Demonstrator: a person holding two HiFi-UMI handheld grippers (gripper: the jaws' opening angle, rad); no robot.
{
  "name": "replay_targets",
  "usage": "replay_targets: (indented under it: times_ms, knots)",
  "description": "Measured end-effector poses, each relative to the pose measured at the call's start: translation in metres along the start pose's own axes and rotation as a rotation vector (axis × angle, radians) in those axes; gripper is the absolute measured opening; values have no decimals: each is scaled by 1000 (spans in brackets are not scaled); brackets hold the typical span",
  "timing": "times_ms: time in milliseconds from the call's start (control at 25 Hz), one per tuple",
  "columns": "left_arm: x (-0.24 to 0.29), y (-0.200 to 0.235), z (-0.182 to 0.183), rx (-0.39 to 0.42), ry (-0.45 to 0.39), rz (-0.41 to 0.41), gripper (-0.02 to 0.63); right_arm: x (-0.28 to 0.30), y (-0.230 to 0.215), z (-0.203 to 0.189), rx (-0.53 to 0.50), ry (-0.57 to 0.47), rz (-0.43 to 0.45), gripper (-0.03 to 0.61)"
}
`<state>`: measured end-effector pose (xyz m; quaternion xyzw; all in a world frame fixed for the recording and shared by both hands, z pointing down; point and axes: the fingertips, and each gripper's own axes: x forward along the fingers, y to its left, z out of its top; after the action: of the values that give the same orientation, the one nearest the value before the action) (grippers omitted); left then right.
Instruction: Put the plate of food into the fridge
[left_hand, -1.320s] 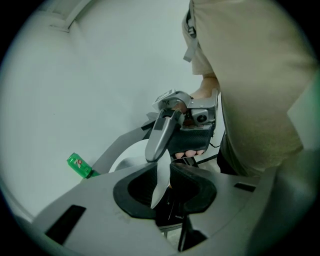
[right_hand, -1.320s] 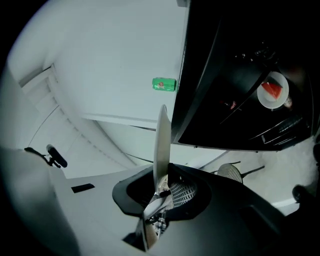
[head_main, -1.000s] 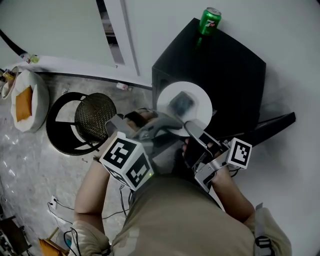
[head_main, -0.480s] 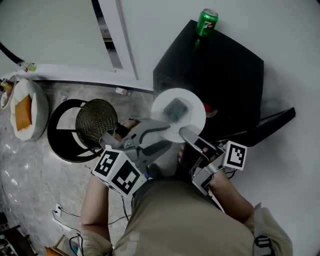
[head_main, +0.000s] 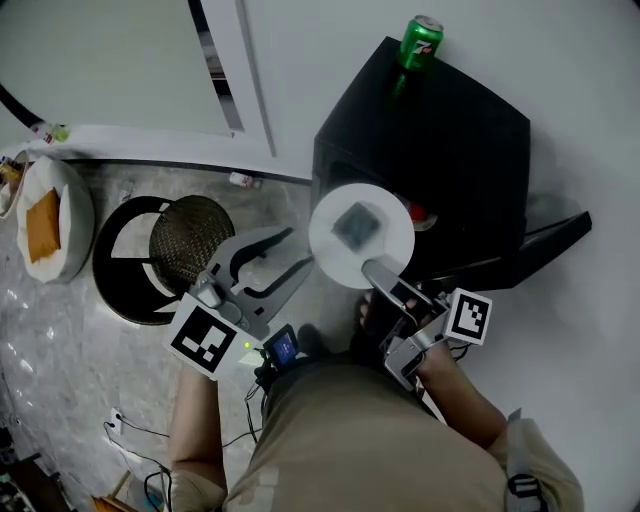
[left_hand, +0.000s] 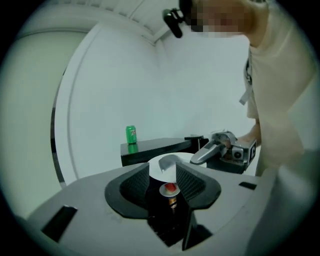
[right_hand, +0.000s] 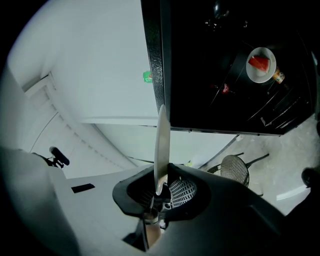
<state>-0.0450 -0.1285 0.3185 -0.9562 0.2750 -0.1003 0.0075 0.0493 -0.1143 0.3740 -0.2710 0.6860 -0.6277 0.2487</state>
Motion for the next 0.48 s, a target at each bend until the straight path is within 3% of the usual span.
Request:
replay_targets:
  times_ms: [120,280,480]
  knots:
    - [-2,6,-16,-190,-31,-11,163,0,-1,-6,7,-1,11,55]
    - [1,-5,-30,-396,-75,-93,178,2,-3,-16,-12,12,21,55]
    - [10,-15,-46,-524,-96,-138,178,0,-8,-16,-38,7,20,55]
